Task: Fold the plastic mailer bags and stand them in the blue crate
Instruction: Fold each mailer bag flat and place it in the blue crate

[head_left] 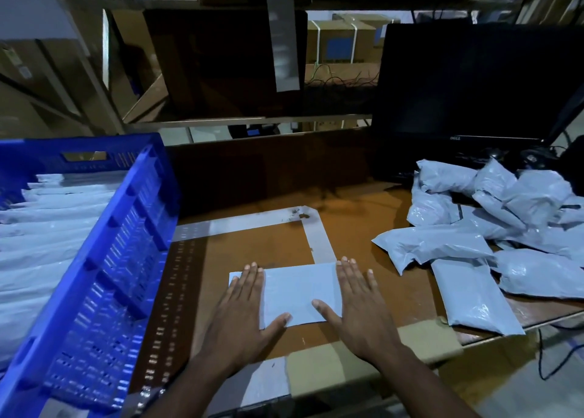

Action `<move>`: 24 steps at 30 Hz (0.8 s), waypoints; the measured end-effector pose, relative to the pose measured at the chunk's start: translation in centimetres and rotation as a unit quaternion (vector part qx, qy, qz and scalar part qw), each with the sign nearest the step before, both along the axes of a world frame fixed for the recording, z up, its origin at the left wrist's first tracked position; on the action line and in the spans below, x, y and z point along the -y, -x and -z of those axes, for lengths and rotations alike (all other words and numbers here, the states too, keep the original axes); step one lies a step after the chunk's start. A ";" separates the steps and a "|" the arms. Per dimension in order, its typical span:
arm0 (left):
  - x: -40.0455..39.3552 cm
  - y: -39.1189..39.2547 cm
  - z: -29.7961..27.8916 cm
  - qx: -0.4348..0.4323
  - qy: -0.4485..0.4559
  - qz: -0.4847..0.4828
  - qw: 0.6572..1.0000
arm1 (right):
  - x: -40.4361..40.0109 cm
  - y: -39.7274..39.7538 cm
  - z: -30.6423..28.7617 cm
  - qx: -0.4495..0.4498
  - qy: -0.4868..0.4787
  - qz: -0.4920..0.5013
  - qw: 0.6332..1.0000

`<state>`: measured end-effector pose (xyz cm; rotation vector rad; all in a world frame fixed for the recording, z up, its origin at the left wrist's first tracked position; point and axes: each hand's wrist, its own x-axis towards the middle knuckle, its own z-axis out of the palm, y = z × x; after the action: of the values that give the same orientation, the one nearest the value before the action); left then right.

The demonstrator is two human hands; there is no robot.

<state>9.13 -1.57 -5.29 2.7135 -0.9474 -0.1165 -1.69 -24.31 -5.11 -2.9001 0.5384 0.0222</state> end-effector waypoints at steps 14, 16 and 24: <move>-3.0 2.4 -1.2 -0.063 0.227 0.037 0.971 | 0.7 4.4 -1.2 0.099 -0.217 -0.006 0.971; -2.9 2.4 -1.4 -0.069 0.231 0.032 0.970 | 1.2 4.4 -1.3 0.115 -0.225 -0.008 0.968; -2.3 2.2 -2.4 -0.048 0.197 0.017 0.979 | 1.7 4.2 -2.0 0.154 -0.128 -0.046 0.979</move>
<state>6.94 0.75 -2.86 2.3078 -0.8819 -0.0585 -5.89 -26.01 -3.10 -2.6045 0.3181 -0.3157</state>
